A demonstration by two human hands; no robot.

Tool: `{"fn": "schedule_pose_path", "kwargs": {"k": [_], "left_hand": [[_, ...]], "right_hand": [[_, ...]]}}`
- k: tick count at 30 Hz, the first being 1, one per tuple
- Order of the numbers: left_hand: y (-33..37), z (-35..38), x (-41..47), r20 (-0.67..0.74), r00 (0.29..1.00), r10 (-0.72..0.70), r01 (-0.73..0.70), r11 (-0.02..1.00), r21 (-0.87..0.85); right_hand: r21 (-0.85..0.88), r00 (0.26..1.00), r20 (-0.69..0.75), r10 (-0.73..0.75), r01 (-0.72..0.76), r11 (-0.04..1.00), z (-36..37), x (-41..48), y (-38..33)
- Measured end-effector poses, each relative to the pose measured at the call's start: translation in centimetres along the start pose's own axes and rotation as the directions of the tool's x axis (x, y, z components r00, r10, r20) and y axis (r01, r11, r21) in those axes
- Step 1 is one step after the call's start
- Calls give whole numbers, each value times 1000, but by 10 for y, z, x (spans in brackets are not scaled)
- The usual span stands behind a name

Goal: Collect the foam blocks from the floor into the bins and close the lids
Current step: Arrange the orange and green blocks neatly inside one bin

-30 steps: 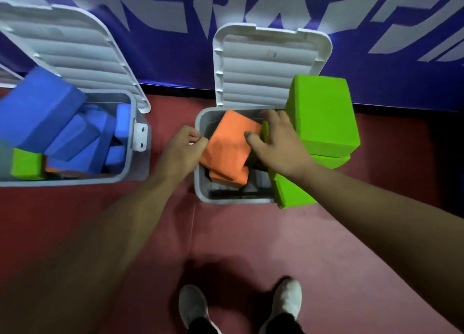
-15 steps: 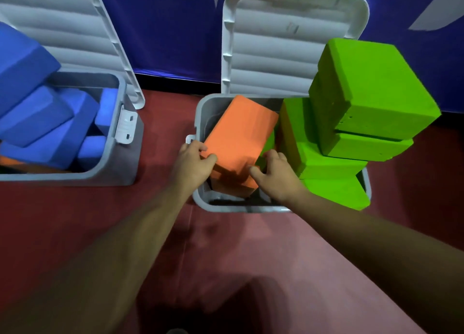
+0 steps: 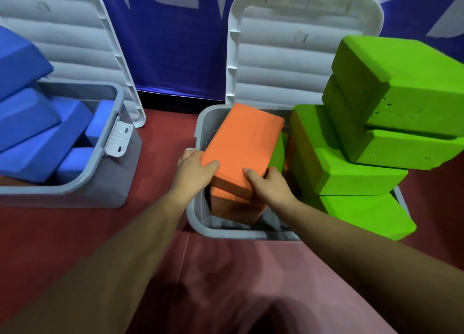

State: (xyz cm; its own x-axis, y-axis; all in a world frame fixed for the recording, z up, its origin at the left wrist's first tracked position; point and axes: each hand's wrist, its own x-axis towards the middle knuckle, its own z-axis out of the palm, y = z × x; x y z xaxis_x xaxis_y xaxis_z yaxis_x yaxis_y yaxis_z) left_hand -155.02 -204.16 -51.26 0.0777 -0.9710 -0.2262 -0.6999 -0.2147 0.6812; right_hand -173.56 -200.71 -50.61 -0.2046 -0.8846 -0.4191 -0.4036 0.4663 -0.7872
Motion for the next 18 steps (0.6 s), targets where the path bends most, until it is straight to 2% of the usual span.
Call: {"fn": "schedule_pose_path", "kwargs": {"k": [6,8,10,11,12,14,15,18], "left_hand": [[7,-11,-10,-67,998,-14,2,986,-167],[11,-18,-15,-132,991,-22,-7,976,-218],[12,-26,-17,-164,983,-83,23,941,-339],[12,-32,-17,-164,977,-138,48,887,-460],[12,-38,-15,-136,969,-205,78,779,-622],[11,-50,-15,13,963,-270,141,462,-876],[9,-55,-17,81,963,-256,167,336,-927],[-2,-61,-26,130,949,-286,175,136,-975]], "right_hand": [[194,998,-6,-57,57,979,3,-10,-12],[254,994,-17,-106,107,961,-1,-14,-24],[294,982,-36,-186,188,937,-5,-15,-37],[303,974,-34,-226,225,926,-8,-15,-44],[310,964,-21,-263,257,915,-10,-13,-50],[290,948,8,-319,303,908,-11,-10,-62],[266,945,7,-327,314,911,-9,-8,-68],[294,968,-25,-248,244,924,10,-3,-80]]}}
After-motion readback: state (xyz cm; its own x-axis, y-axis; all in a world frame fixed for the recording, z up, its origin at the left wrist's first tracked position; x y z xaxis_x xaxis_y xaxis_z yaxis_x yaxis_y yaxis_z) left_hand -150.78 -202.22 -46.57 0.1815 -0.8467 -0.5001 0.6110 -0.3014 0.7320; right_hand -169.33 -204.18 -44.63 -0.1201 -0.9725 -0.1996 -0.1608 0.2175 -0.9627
